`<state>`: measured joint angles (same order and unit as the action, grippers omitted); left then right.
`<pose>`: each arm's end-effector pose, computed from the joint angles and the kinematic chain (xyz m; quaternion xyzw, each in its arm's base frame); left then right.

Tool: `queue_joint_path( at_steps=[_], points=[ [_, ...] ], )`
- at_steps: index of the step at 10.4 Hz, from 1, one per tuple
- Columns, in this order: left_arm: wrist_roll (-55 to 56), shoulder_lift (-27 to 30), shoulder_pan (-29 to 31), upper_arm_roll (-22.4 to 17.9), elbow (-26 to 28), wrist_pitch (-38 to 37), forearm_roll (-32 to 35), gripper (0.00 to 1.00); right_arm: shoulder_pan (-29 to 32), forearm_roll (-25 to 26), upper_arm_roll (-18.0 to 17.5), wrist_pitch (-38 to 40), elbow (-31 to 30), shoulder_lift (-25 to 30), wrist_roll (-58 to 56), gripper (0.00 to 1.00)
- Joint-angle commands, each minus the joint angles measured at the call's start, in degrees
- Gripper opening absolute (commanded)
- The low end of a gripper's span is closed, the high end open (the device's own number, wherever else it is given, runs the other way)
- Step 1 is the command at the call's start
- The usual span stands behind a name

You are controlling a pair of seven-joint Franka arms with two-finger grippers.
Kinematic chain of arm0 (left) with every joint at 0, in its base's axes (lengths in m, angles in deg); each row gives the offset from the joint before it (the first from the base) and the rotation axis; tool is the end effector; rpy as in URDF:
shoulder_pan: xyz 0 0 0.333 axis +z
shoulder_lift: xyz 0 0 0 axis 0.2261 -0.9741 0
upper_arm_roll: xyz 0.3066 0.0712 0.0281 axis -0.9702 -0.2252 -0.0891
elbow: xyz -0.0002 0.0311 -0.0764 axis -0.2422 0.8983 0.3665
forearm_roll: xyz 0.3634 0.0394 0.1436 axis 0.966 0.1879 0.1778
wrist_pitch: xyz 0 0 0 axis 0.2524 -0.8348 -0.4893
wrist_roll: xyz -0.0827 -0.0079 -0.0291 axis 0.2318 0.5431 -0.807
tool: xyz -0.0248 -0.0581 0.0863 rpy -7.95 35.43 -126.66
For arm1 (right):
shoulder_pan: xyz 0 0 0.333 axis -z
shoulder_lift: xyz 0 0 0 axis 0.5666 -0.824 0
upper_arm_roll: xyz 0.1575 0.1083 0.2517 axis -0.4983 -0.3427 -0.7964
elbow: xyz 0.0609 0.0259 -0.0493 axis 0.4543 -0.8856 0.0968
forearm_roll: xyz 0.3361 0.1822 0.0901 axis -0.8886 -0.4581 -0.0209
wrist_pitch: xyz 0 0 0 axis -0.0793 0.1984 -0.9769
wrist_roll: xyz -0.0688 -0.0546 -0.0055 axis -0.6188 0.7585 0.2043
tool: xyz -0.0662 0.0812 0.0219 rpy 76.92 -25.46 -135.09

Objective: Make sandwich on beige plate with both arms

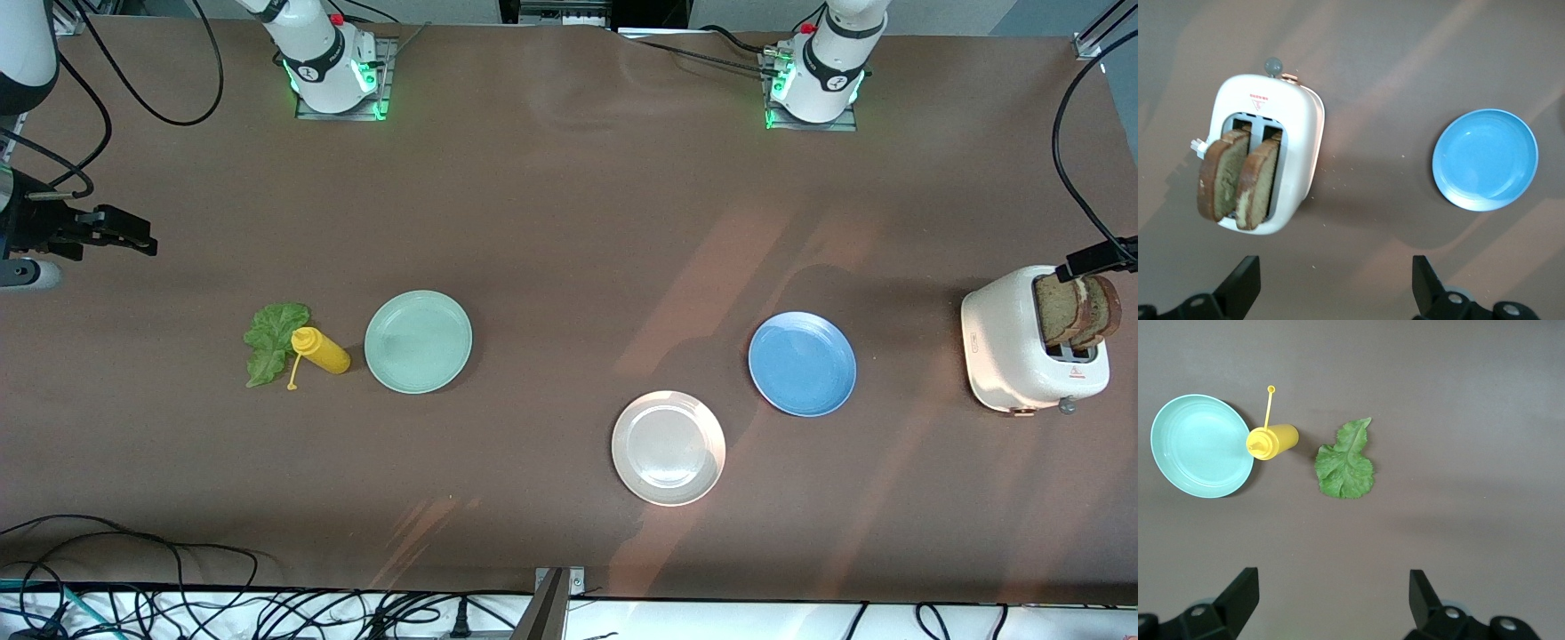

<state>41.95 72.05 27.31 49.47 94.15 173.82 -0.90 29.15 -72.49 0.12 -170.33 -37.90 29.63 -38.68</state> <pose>0.5896 0.1704 0.5242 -0.9957 -0.0776 0.0498 0.0021 0.5906 -0.0349 0.5533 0.9978 0.0435 -0.0491 0.0024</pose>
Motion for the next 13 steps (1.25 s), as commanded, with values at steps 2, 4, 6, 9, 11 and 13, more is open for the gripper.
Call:
queue_joint_path(
  at_steps=[2,4,6,9,11,13],
  points=[
    [-6.0,-6.5,1.6,0.4,-0.5,4.0,6.4,1.00,0.1,-0.6,0.1,-0.2,-0.3,0.5,0.5,1.00],
    [-9.5,-10.0,2.9,0.4,-0.3,5.3,8.9,1.00,0.1,-0.9,0.0,-0.1,-0.3,0.5,0.5,1.00],
    [-10.3,-12.6,3.5,0.4,0.1,5.4,10.1,1.00,0.1,-1.3,0.1,-0.1,-0.1,0.5,0.5,1.00],
    [-10.3,-14.2,3.5,0.4,0.5,4.9,10.9,1.00,0.3,-1.3,0.2,0.6,-0.3,0.5,0.5,1.00],
    [-10.4,-14.9,3.7,0.2,0.7,4.8,11.1,0.98,0.9,-1.3,0.2,0.5,-0.3,0.3,0.3,1.00],
    [-11.4,-15.9,3.8,0.3,1.2,4.7,14.4,0.70,1.0,-1.3,0.2,0.2,-0.3,0.1,0.0,1.00]
  ],
)
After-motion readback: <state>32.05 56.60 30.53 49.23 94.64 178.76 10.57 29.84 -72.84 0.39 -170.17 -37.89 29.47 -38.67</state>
